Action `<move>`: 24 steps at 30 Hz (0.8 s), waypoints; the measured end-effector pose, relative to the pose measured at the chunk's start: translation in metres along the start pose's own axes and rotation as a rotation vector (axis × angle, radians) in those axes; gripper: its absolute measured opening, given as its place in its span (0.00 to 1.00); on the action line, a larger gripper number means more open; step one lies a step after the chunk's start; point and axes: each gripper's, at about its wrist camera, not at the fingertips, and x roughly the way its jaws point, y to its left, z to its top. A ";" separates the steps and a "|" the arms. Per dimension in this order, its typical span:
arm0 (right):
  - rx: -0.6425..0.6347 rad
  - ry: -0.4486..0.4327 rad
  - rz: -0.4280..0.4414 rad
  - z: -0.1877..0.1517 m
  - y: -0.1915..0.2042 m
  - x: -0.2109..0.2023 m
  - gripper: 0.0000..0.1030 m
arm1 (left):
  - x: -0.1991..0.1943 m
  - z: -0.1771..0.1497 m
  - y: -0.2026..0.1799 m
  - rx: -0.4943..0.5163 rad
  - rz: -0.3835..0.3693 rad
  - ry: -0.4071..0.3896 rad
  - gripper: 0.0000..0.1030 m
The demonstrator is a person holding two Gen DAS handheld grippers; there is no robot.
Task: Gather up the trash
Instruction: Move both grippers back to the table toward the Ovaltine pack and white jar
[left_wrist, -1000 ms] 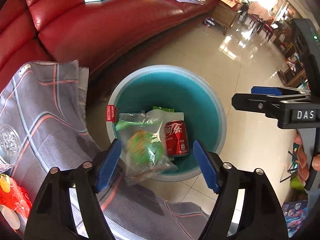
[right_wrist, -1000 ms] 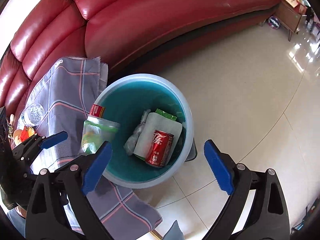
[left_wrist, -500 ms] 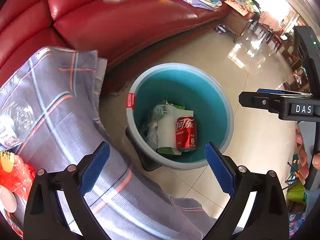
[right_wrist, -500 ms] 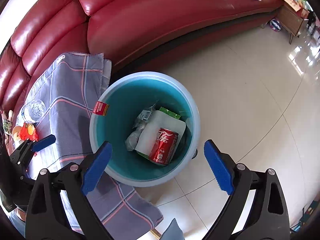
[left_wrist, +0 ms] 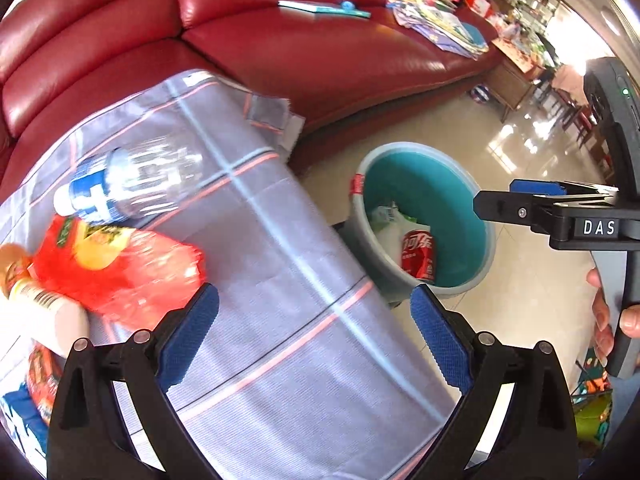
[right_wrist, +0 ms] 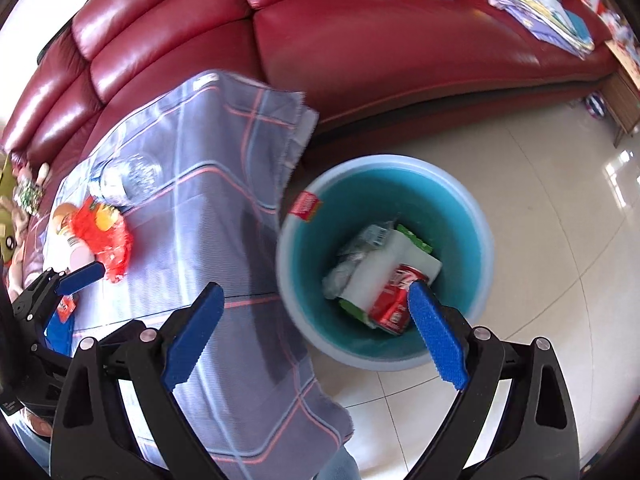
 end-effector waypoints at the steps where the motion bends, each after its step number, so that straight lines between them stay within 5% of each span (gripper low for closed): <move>1: -0.018 0.004 0.004 0.000 0.011 0.001 0.86 | -0.005 -0.004 0.009 -0.013 0.004 -0.004 0.94; 20: -0.319 0.060 0.075 0.007 0.209 0.032 0.86 | -0.084 -0.096 0.200 -0.280 0.180 -0.027 0.94; 24: -0.398 0.081 0.092 0.010 0.251 0.041 0.78 | -0.088 -0.109 0.225 -0.311 0.176 -0.022 0.94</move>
